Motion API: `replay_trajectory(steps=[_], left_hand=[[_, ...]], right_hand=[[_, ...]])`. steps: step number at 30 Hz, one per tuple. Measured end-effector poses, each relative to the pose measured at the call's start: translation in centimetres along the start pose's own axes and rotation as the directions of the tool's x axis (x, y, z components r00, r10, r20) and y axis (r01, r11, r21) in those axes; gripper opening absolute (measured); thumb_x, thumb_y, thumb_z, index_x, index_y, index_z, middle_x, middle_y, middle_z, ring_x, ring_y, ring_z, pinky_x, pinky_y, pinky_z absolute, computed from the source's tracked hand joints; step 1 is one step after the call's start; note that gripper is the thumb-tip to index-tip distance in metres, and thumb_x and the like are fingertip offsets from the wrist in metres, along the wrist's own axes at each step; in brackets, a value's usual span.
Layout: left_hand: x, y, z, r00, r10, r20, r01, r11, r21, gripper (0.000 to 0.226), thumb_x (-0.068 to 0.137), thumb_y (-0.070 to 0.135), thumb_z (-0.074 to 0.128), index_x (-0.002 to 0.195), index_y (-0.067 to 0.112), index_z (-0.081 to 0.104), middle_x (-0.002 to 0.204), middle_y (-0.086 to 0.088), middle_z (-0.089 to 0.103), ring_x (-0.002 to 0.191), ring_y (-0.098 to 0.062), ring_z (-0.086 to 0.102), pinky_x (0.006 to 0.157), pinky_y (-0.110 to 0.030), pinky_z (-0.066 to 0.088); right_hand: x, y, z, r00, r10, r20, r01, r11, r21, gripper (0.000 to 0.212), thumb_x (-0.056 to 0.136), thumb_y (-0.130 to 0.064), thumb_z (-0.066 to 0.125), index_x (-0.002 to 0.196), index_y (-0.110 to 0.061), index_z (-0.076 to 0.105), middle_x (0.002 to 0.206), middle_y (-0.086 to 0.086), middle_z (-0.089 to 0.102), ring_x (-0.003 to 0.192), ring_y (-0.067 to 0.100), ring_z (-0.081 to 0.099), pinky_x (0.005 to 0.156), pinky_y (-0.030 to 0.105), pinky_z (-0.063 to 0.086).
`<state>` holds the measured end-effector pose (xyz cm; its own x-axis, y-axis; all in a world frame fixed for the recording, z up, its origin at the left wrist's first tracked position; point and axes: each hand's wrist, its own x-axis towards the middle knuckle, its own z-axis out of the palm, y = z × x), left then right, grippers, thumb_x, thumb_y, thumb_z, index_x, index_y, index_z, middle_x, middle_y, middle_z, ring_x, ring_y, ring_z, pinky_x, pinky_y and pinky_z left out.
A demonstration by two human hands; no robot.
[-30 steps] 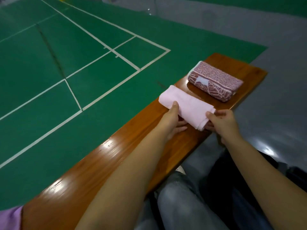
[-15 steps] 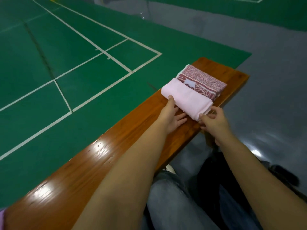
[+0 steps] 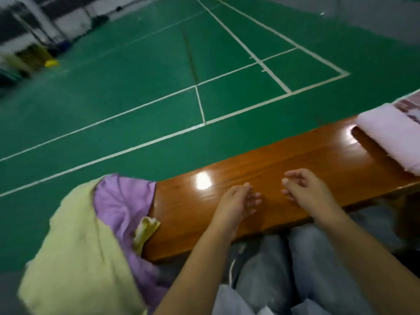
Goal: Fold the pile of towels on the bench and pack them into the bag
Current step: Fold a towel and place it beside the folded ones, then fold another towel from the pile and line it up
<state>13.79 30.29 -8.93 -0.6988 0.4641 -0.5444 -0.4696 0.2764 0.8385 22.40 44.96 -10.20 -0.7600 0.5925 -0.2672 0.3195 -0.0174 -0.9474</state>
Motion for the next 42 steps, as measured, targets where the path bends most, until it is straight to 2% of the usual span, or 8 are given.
replay_trajectory(steps=[5, 9, 13, 16, 23, 28, 34, 42], left_hand=[[-5.6, -0.9, -10.7, 0.915, 0.162, -0.37, -0.177, 0.984, -0.007, 0.013, 0.099, 0.024, 0.051, 0.097, 0.017, 0.062, 0.091, -0.001, 0.072, 0.088, -0.016, 0.068, 0.075, -0.026, 0.053], [-9.0, -2.2, -18.5, 0.587, 0.348, -0.731, -0.217, 0.937, 0.273, 0.008, 0.096, 0.019, 0.055, 0.094, 0.018, 0.062, 0.094, 0.001, 0.068, 0.089, -0.014, 0.064, 0.073, -0.02, 0.048], [-10.4, -5.0, -24.2, 0.311, 0.43, -0.848, 0.058, 0.882, 0.468, 0.03, 0.091, 0.021, 0.062, 0.118, 0.008, 0.059, 0.117, -0.009, 0.057, 0.107, -0.022, 0.053, 0.092, -0.029, 0.042], [-9.8, -7.1, -26.3, 0.351, 0.408, -0.843, 0.22, 0.839, 0.498, 0.043, 0.087, 0.025, 0.069, 0.122, 0.003, 0.059, 0.125, -0.016, 0.05, 0.115, -0.031, 0.048, 0.101, -0.034, 0.034], [-9.2, -7.6, -27.9, 0.339, 0.478, -0.81, 0.151, 0.822, 0.548, 0.012, 0.086, 0.016, 0.068, 0.09, 0.005, 0.071, 0.102, -0.01, 0.056, 0.097, -0.028, 0.053, 0.085, -0.027, 0.037], [-11.3, -5.8, -26.2, 0.328, 0.471, -0.819, -0.139, 0.882, 0.451, 0.012, 0.09, 0.01, 0.061, 0.079, 0.015, 0.06, 0.079, 0.003, 0.061, 0.079, -0.017, 0.056, 0.075, -0.03, 0.043], [-13.7, -2.4, -23.2, 0.27, 0.591, -0.76, -0.415, 0.784, 0.462, 0.023, 0.095, 0.01, 0.056, 0.08, 0.027, 0.055, 0.08, 0.014, 0.059, 0.07, 0.01, 0.053, 0.066, -0.005, 0.039], [-13.4, 2.7, -17.8, 0.341, 0.765, -0.546, -0.67, 0.605, 0.43, 0.019, 0.094, 0.013, 0.055, 0.084, 0.028, 0.052, 0.076, 0.012, 0.055, 0.07, -0.002, 0.05, 0.066, -0.016, 0.041]], right_hand=[[-2.5, -1.6, 9.1, 0.965, -0.027, 0.259, 0.063, 0.989, -0.132, 0.012, 0.094, -0.021, 0.057, 0.106, -0.023, 0.055, 0.102, -0.001, 0.061, 0.088, 0.012, 0.064, 0.084, 0.039, 0.054], [-4.7, -2.4, 15.9, 0.915, -0.033, 0.403, 0.115, 0.977, -0.18, 0.008, 0.093, -0.021, 0.057, 0.101, -0.023, 0.056, 0.097, -0.003, 0.062, 0.084, 0.009, 0.063, 0.082, 0.036, 0.055], [-5.9, -3.1, 20.3, 0.879, -0.039, 0.475, 0.159, 0.964, -0.215, 0.007, 0.094, -0.024, 0.057, 0.101, -0.026, 0.056, 0.096, -0.005, 0.063, 0.082, 0.007, 0.064, 0.081, 0.035, 0.055], [-6.1, -3.3, 21.6, 0.87, -0.053, 0.49, 0.166, 0.968, -0.19, 0.007, 0.094, -0.022, 0.057, 0.1, -0.024, 0.058, 0.097, -0.003, 0.063, 0.079, 0.007, 0.065, 0.077, 0.03, 0.054], [-6.0, -2.1, 20.5, 0.903, -0.006, 0.429, 0.102, 0.974, -0.2, 0.006, 0.092, -0.017, 0.058, 0.093, -0.024, 0.058, 0.092, 0.002, 0.067, 0.083, 0.014, 0.066, 0.083, 0.039, 0.056], [-6.2, -1.9, 20.1, 0.911, -0.001, 0.412, 0.081, 0.981, -0.177, 0.007, 0.092, -0.016, 0.058, 0.093, -0.023, 0.059, 0.091, 0.002, 0.067, 0.083, 0.015, 0.066, 0.083, 0.038, 0.056], [-6.6, -2.2, 19.5, 0.908, -0.012, 0.418, 0.09, 0.981, -0.169, 0.006, 0.094, -0.018, 0.056, 0.096, -0.023, 0.058, 0.092, 0.0, 0.067, 0.083, 0.011, 0.066, 0.08, 0.032, 0.056], [-6.8, -4.0, 16.1, 0.871, -0.163, 0.463, 0.138, 0.987, 0.087, 0.03, 0.091, -0.013, 0.061, 0.118, -0.026, 0.055, 0.097, -0.003, 0.062, 0.082, 0.013, 0.065, 0.066, 0.02, 0.054]])
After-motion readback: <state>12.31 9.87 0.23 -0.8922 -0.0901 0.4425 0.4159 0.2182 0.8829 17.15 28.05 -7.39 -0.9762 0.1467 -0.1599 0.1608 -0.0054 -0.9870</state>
